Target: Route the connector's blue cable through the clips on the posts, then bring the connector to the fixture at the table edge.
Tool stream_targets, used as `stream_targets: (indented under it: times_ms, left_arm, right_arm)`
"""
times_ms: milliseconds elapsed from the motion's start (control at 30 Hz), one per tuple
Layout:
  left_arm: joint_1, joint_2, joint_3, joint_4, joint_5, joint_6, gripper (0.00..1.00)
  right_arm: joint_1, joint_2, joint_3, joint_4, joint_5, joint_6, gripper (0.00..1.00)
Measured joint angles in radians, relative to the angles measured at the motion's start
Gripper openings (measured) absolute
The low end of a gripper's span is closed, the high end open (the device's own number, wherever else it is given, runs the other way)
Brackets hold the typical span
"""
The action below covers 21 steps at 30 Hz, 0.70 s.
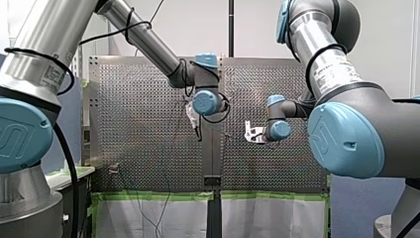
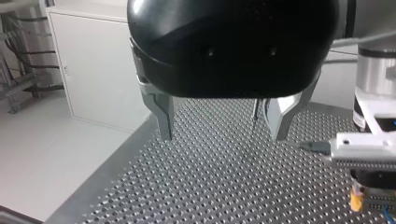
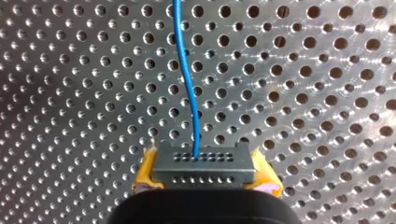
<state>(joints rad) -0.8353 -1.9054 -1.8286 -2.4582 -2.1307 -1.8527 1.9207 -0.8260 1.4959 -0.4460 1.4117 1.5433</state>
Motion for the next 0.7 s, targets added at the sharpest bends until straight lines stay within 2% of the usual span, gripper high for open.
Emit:
stream_targets:
  times_ms: [433, 700]
  left_arm:
    - [-0.008, 0.094, -0.094, 0.015, 0.003, -0.012, 1.00]
    - [-0.009, 0.159, -0.159, 0.048, 0.004, -0.024, 1.00]
  right_arm:
    - [-0.002, 0.000, 0.000, 0.009, 0.001, 0.000, 0.00]
    - [0.000, 0.000, 0.000, 0.010, 0.001, 0.000, 0.00]
